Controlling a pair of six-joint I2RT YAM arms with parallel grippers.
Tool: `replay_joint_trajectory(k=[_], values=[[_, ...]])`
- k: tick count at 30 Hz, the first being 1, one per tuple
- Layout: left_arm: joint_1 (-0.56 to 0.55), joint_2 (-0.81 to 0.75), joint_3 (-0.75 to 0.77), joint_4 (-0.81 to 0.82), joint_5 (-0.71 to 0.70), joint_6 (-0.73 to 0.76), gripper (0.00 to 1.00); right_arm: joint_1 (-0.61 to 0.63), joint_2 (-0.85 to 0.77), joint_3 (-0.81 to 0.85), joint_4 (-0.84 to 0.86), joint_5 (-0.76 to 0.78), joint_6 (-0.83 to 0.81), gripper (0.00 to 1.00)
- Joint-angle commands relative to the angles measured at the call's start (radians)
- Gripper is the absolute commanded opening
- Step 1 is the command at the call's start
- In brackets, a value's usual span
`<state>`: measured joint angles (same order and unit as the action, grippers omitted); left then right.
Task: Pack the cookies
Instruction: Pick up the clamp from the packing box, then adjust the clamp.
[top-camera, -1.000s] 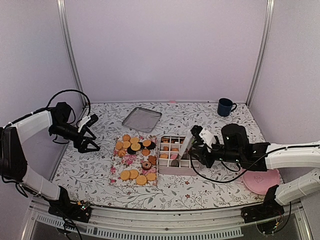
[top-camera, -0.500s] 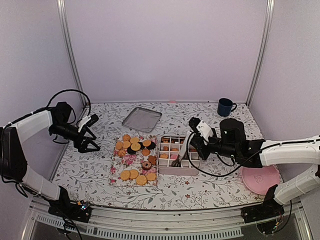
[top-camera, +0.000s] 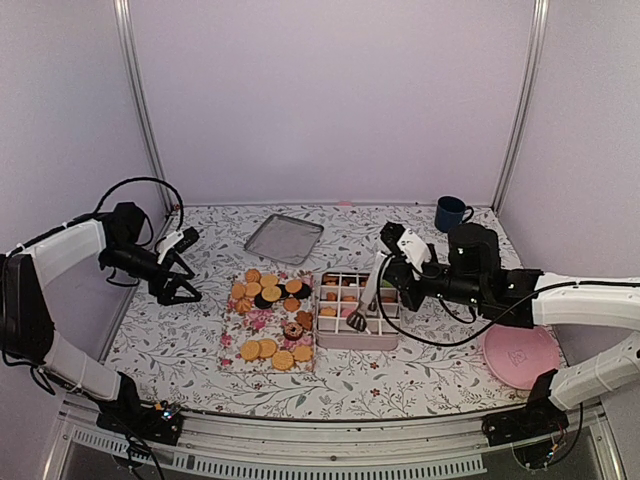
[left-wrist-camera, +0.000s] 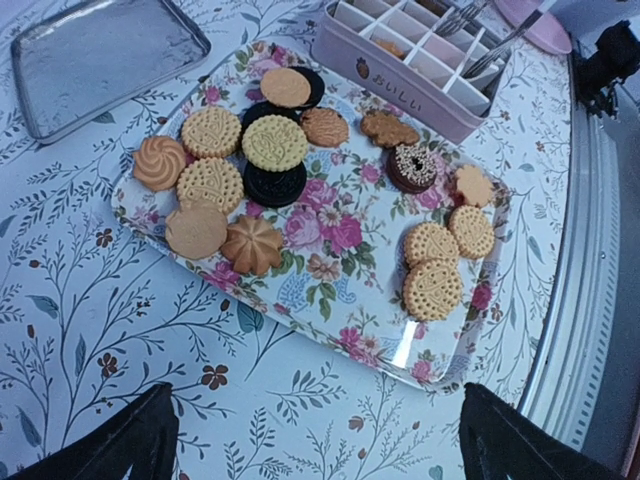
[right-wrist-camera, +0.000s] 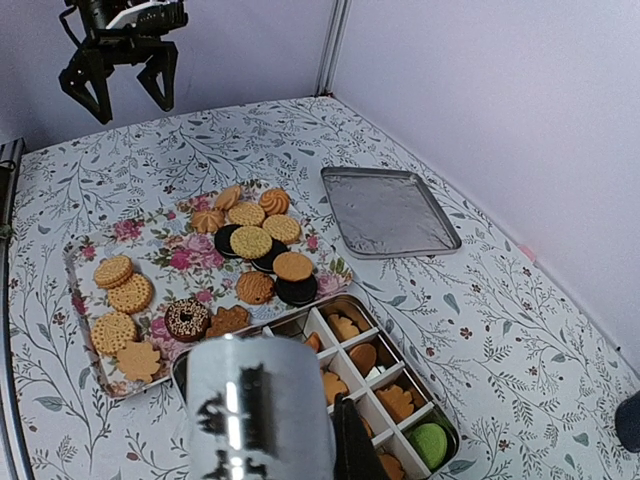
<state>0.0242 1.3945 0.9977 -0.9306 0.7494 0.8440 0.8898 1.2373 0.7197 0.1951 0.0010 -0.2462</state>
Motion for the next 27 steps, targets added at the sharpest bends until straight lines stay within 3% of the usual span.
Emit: replay_joint_trajectory(k=[1,5,10,16,22,27], values=[[-0.015,0.009,0.025,-0.011,0.01,0.002,0.98,-0.005,-0.053,0.08,-0.048,-0.017,-0.01,0.0],[-0.02,0.009,0.025,-0.023,0.022,0.01,0.99,-0.005,-0.084,0.124,-0.089,-0.012,0.001,0.0],[-0.043,0.007,0.033,-0.05,0.062,0.023,0.99,-0.004,-0.05,0.187,0.001,-0.1,0.076,0.0],[-0.069,0.002,0.06,-0.067,0.131,0.028,0.99,0.039,0.187,0.315,0.214,-0.284,0.214,0.0],[-0.09,0.007,0.071,-0.122,0.228,0.08,0.99,0.067,0.485,0.554,0.31,-0.427,0.328,0.0],[-0.105,0.02,0.062,-0.183,0.267,0.159,0.9,0.069,0.635,0.687,0.378,-0.503,0.415,0.0]])
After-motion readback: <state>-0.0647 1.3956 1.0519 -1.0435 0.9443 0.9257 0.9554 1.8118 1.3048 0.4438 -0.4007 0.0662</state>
